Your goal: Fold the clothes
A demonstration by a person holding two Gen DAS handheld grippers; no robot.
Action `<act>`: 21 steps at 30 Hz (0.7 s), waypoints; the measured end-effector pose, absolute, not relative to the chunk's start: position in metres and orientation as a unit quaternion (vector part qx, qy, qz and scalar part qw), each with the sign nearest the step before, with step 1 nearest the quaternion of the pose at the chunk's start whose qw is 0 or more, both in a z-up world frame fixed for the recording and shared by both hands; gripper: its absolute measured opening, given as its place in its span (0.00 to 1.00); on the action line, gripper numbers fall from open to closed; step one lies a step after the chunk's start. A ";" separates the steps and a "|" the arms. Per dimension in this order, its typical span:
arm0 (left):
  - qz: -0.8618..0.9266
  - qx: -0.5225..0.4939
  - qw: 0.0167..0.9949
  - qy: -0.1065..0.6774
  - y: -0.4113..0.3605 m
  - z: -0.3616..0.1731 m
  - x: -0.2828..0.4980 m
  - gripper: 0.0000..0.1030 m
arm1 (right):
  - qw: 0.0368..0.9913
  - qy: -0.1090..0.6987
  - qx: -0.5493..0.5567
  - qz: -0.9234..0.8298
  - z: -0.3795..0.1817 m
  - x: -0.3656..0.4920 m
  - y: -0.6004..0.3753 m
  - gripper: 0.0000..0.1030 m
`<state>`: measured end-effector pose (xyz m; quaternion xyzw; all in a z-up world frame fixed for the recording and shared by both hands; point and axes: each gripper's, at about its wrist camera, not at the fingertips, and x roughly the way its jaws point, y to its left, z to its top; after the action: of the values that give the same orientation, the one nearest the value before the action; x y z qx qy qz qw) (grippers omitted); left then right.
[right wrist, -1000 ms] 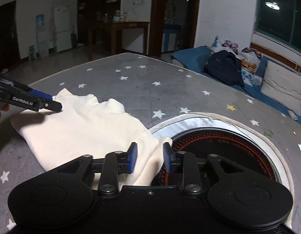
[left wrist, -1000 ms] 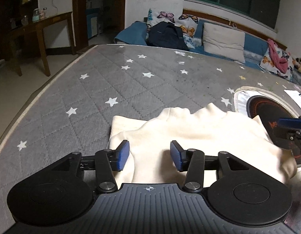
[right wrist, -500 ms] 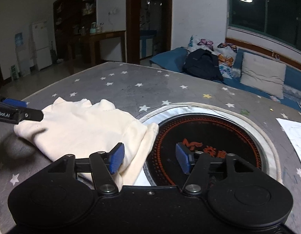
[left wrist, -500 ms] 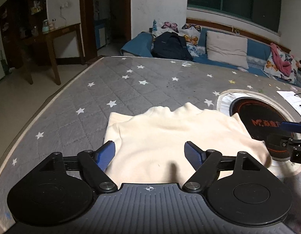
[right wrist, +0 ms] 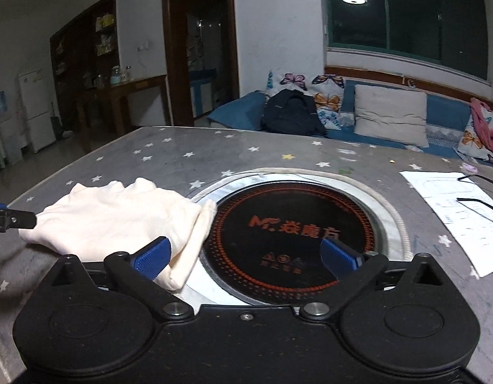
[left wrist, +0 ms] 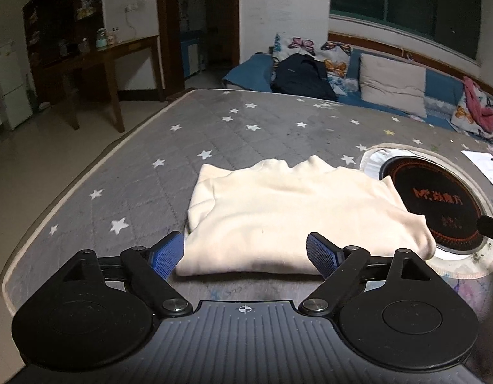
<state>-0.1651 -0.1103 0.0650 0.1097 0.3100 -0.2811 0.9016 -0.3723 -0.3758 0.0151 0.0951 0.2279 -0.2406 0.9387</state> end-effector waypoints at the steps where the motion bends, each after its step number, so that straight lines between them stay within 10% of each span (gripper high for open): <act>1: -0.278 0.108 0.902 0.311 -0.108 0.065 -0.168 0.83 | 0.938 0.228 0.096 -0.244 0.015 -0.374 -0.377 1.00; 21: -0.236 0.130 0.915 0.300 -0.102 0.073 -0.188 0.83 | 0.915 0.226 0.124 -0.312 0.006 -0.412 -0.401 1.00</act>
<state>-0.1884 -0.1024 0.0728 0.1298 0.3004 -0.2359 0.9150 -0.4122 -0.4008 0.0058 0.1239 0.2261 -0.3118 0.9145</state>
